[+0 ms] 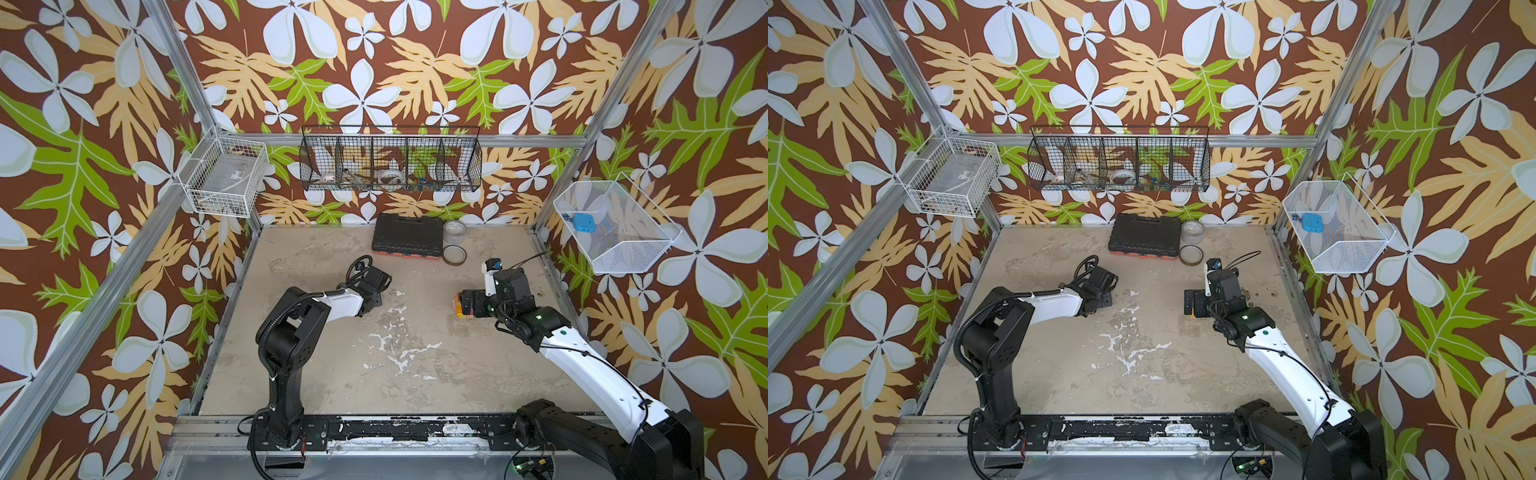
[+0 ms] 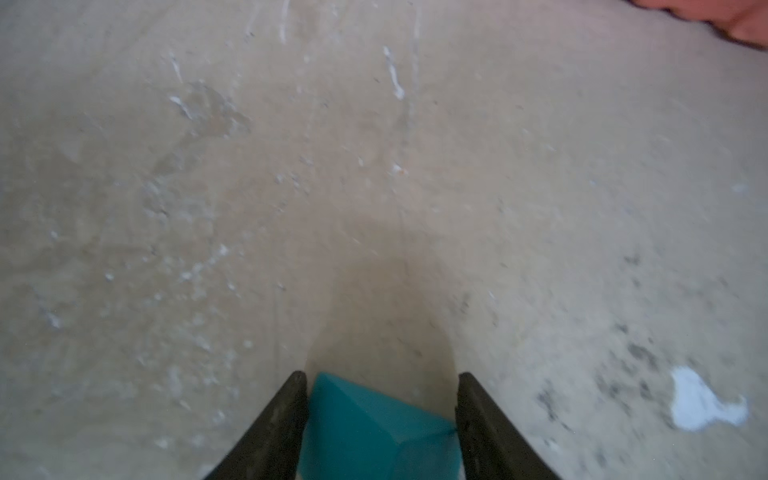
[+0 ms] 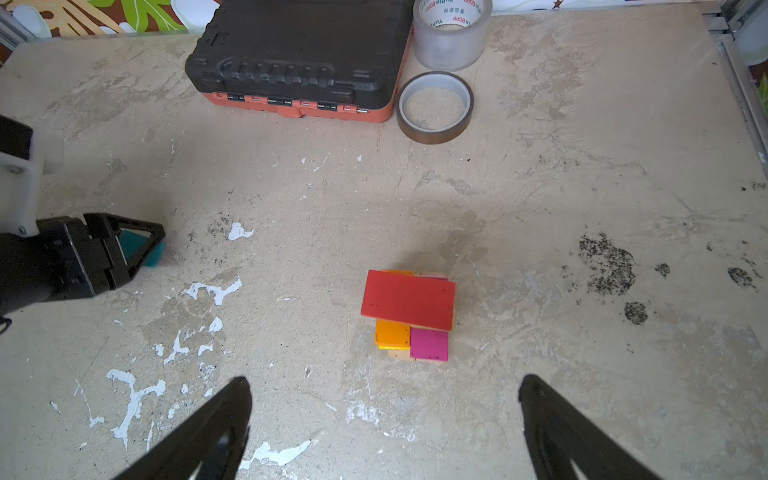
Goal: Build the wood block tower
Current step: 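Lift the teal triangle and carry it toward the stack with the left gripper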
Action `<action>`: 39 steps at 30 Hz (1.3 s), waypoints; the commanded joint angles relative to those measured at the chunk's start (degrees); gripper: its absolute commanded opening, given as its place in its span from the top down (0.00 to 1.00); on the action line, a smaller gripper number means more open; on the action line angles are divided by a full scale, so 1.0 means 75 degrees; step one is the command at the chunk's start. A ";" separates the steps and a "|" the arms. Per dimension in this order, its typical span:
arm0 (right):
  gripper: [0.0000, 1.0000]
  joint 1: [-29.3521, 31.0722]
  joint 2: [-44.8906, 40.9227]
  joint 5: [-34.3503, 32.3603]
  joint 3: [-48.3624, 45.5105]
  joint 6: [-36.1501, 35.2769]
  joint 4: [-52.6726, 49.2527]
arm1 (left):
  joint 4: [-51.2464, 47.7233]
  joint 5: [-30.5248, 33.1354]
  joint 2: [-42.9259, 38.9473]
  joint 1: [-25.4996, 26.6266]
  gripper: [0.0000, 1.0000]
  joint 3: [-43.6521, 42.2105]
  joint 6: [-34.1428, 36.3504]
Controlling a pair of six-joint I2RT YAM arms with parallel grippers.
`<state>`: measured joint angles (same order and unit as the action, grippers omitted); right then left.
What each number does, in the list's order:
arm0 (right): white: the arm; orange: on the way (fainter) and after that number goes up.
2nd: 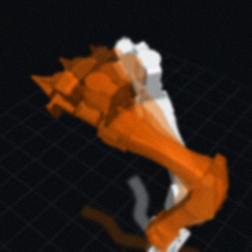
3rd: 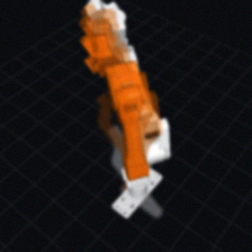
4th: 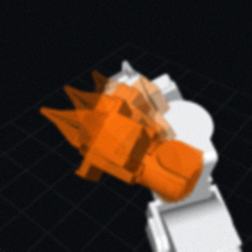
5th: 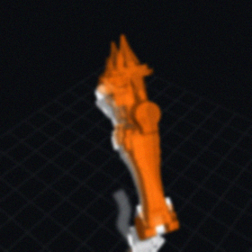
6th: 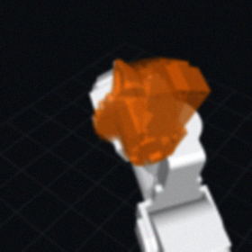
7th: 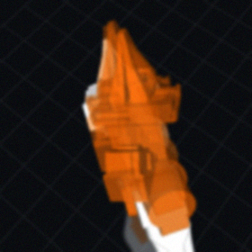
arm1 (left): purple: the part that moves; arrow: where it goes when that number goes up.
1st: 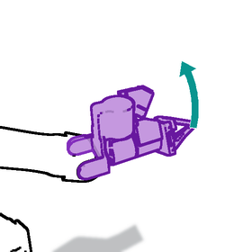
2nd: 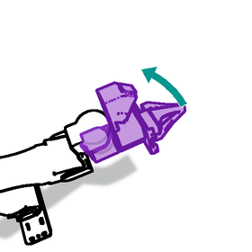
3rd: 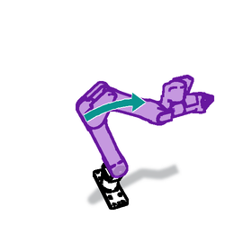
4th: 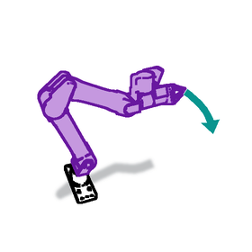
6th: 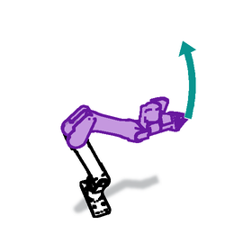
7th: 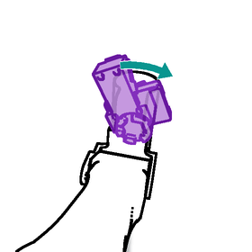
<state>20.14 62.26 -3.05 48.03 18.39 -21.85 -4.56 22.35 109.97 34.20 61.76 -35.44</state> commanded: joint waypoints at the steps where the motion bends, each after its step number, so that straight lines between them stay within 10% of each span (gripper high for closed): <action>1: 0.00 -0.0006 -0.0106 -0.0064 0.0007 -0.0021 0.0089 | 0.0067 -0.0496 -0.0072 0.0485 0.42 -0.0437 -0.0661; 20: 0.00 -0.0005 -0.0413 -0.0094 -0.0076 0.0036 -0.0040 | 0.0926 -0.0155 -0.1096 0.3227 0.31 -0.1602 -0.1355; 27: 0.00 -0.0002 -0.0490 -0.0190 -0.0065 0.0070 -0.0064 | 0.0429 0.1351 -0.1358 0.3010 0.18 -0.1516 -0.0486; 39: 0.00 -0.0016 -0.0524 -0.0258 -0.0067 0.0050 0.0030 | 0.1347 -0.0351 -0.0258 0.2009 0.18 -0.0663 0.1844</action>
<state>20.05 58.08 -4.25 47.35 19.07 -22.44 4.14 24.21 106.10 49.84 54.41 -27.35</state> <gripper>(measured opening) 0.998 0.825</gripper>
